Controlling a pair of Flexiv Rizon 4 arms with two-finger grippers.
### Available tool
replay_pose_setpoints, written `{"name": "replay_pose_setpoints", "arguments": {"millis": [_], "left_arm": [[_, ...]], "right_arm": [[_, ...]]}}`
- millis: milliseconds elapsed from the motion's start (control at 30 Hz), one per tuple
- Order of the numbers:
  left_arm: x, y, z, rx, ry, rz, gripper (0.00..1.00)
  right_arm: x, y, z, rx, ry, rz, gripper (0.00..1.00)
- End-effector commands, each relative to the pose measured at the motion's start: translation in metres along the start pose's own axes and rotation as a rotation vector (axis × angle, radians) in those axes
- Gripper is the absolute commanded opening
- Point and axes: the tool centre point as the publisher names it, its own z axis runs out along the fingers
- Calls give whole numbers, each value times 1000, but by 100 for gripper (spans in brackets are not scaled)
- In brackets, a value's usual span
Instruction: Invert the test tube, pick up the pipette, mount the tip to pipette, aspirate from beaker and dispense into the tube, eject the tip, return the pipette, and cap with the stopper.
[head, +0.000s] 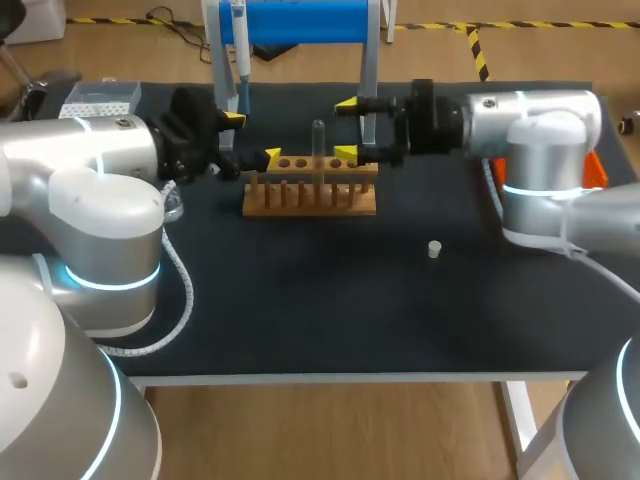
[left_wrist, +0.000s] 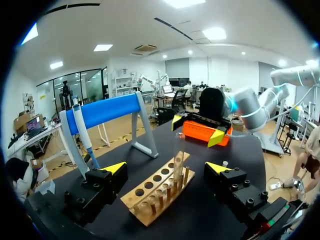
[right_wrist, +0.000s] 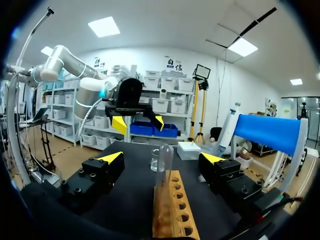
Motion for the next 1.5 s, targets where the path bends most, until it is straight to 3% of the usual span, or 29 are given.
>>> {"name": "replay_pose_setpoints", "arguments": {"millis": [33,933,1000,1033,1100,1200,1500], "left_arm": [[0,1,1,3,0,0,100],[0,1,1,3,0,0,100],[0,1,1,3,0,0,100],[0,1,1,3,0,0,100],[0,1,1,3,0,0,100],[0,1,1,3,0,0,100],[0,1,1,3,0,0,100]], "right_arm": [[-9,-10,13,-8,65,13,100],[-5,-26,38,-43,141,53,100],[-4,-26,38,-47,146,52,80],[-4,-26,39,-47,147,52,74],[-4,-26,39,-49,149,53,50],[-4,-26,40,-55,154,57,45],[-4,-26,42,-59,156,76,42]]}}
